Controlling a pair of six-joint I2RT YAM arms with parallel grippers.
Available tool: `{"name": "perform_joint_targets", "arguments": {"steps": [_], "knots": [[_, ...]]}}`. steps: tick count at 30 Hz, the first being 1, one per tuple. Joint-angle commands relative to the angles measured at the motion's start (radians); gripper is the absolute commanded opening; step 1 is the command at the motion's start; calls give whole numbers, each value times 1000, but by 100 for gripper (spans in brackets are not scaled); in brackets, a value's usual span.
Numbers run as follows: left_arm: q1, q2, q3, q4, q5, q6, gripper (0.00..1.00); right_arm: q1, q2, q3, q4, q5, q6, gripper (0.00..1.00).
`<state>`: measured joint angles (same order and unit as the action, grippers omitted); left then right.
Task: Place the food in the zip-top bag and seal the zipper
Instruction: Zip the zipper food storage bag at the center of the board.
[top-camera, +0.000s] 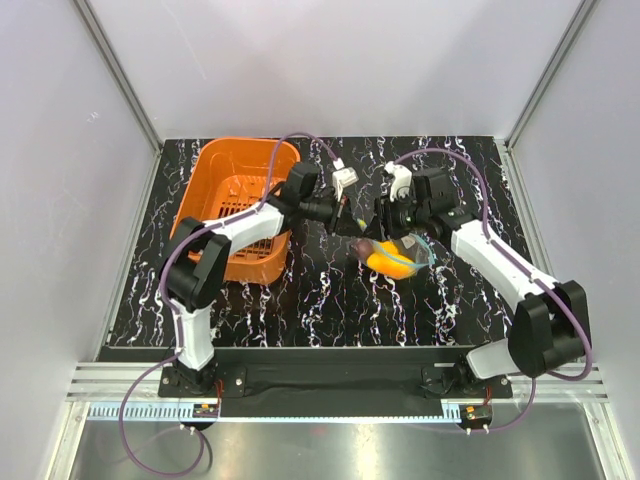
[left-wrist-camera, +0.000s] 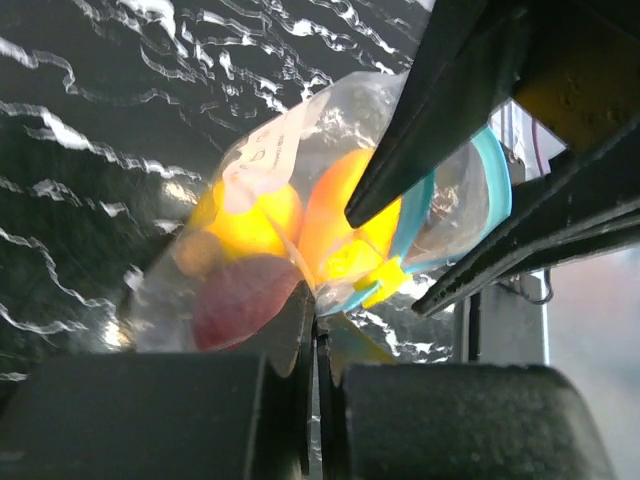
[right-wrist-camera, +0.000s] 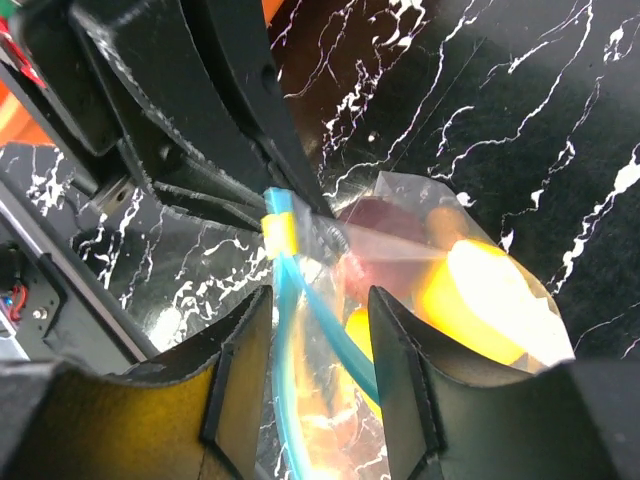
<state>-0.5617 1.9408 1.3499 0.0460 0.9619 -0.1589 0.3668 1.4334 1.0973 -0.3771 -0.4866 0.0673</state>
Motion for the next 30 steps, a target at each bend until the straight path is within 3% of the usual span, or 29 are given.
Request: {"name": "perform_joint_targets", "arguments": {"steps": [1,5,12,18,25,28,30], "knots": [[-29,-95,-66,43,-84,-114,0,23,-88,-43,118,28,-17,50],[-52,-143,-207,172,-81,-148,0,69,-155,-85,126,97,-12,54],[-67,-292,-394,173,-117,-117,0,115,-197,-112,122,62,-41,52],[-67,-318,-380,118,-118,-113,0,171,-223,-160,170,-53,-63,52],[-67,-281,-321,81,-97,-105,0,227,-217,-171,158,-15,-127,52],[-69,-284,-325,87,-94,-102,0,238,-189,-152,144,19,-144,48],[-69,-289,-327,81,-97,-96,0,239,-176,-145,136,26,-152,41]]}}
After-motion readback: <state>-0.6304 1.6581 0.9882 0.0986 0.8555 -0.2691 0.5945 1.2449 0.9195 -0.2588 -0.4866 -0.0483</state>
